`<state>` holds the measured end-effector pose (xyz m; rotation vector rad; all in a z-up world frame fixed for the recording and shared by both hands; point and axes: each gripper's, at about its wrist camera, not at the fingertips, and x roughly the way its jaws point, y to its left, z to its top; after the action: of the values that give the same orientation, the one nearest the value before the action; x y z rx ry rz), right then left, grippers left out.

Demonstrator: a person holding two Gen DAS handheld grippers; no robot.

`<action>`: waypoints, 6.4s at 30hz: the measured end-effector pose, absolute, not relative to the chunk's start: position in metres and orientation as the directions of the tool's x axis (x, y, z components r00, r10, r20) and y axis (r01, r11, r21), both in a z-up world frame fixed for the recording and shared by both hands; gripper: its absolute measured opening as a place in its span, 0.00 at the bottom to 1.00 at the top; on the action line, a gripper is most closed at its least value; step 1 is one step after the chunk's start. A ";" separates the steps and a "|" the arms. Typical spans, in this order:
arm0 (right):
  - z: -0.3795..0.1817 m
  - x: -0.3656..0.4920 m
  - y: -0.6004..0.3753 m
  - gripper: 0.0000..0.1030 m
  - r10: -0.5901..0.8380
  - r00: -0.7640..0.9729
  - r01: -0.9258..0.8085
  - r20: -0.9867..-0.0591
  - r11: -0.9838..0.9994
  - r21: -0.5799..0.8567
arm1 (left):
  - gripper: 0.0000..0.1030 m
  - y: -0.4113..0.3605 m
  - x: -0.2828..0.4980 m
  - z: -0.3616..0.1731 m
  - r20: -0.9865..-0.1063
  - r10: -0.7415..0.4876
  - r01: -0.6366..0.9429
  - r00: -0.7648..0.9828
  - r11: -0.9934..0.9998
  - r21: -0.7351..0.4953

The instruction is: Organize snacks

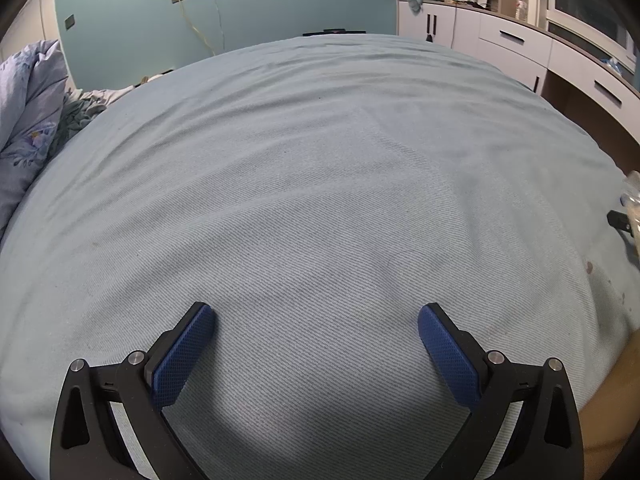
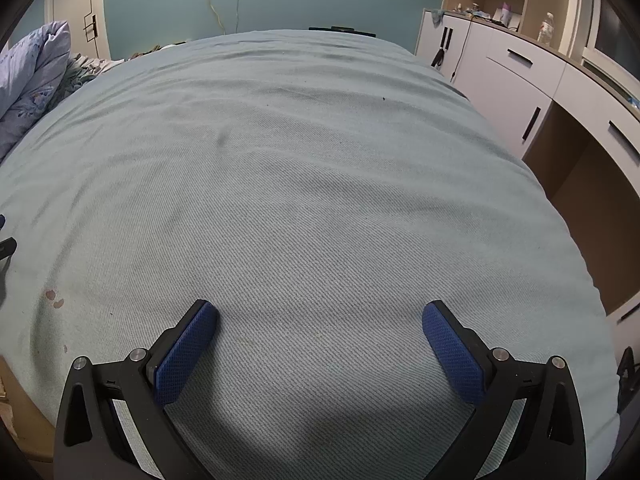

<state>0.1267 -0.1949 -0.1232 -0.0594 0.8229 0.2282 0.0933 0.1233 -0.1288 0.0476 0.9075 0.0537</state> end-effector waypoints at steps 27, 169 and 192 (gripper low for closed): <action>-0.124 0.127 -0.194 1.00 0.175 0.652 -0.220 -0.738 0.975 0.036 | 1.00 0.121 0.093 -0.129 -0.787 0.063 -0.027 0.614 0.998 0.059; 0.025 -0.008 -0.165 1.00 0.026 0.724 -0.122 -0.690 0.988 -0.091 | 1.00 0.061 0.007 0.042 -0.709 0.211 -0.105 0.673 0.976 0.191; 0.019 0.019 -0.157 1.00 0.231 0.598 -0.230 -0.767 0.967 0.112 | 1.00 0.028 0.029 0.017 -0.790 0.115 0.011 0.603 0.988 0.152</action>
<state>0.0188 -0.1566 0.0193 0.0014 0.8904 0.2669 0.0287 0.0280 0.0173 0.1467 0.9226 0.0606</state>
